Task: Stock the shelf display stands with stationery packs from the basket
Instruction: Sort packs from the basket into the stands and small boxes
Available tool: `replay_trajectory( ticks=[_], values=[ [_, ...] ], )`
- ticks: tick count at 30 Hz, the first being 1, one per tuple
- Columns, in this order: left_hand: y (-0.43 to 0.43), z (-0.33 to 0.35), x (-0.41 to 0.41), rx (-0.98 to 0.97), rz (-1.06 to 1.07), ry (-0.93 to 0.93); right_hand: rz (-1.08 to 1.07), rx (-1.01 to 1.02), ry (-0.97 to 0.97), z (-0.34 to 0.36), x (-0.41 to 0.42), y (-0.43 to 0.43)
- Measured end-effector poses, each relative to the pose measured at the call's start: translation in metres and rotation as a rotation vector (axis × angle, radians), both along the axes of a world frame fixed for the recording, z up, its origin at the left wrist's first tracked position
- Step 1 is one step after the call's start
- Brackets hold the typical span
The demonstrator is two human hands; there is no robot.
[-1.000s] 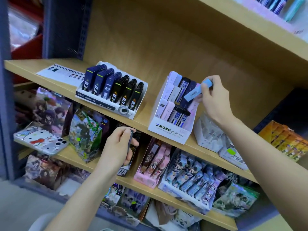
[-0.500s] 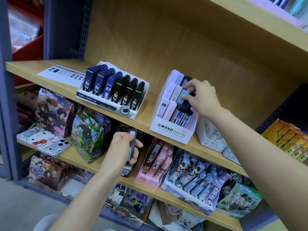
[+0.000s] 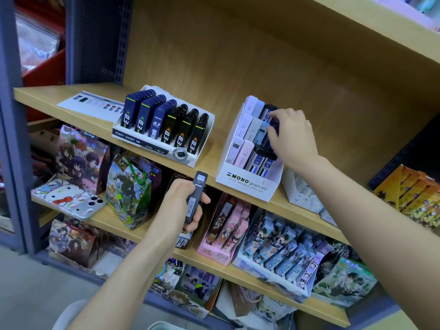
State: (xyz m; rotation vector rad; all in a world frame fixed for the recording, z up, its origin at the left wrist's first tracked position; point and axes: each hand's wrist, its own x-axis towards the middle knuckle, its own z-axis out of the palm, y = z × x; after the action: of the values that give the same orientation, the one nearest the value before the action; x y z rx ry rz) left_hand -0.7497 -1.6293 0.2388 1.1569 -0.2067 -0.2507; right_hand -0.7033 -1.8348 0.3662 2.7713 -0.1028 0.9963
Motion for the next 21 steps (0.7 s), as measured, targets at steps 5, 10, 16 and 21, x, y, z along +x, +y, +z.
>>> replay_trajectory(
  ticks=[5,10,16,21],
  values=[
    [0.000,0.001,-0.001,0.053,0.028,-0.103,0.260,0.329,0.051,-0.014,-0.044,0.033],
    [-0.004,-0.006,-0.005,0.200,0.095,-0.396,0.339,0.775,0.402,-0.042,-0.085,0.061],
    [-0.016,-0.012,-0.015,0.346,0.189,-0.601,0.351,1.201,0.524,-0.055,-0.102,0.056],
    [-0.024,-0.014,-0.026,0.334,0.199,-0.682,0.347,1.216,0.499,-0.055,-0.118,0.041]
  ],
)
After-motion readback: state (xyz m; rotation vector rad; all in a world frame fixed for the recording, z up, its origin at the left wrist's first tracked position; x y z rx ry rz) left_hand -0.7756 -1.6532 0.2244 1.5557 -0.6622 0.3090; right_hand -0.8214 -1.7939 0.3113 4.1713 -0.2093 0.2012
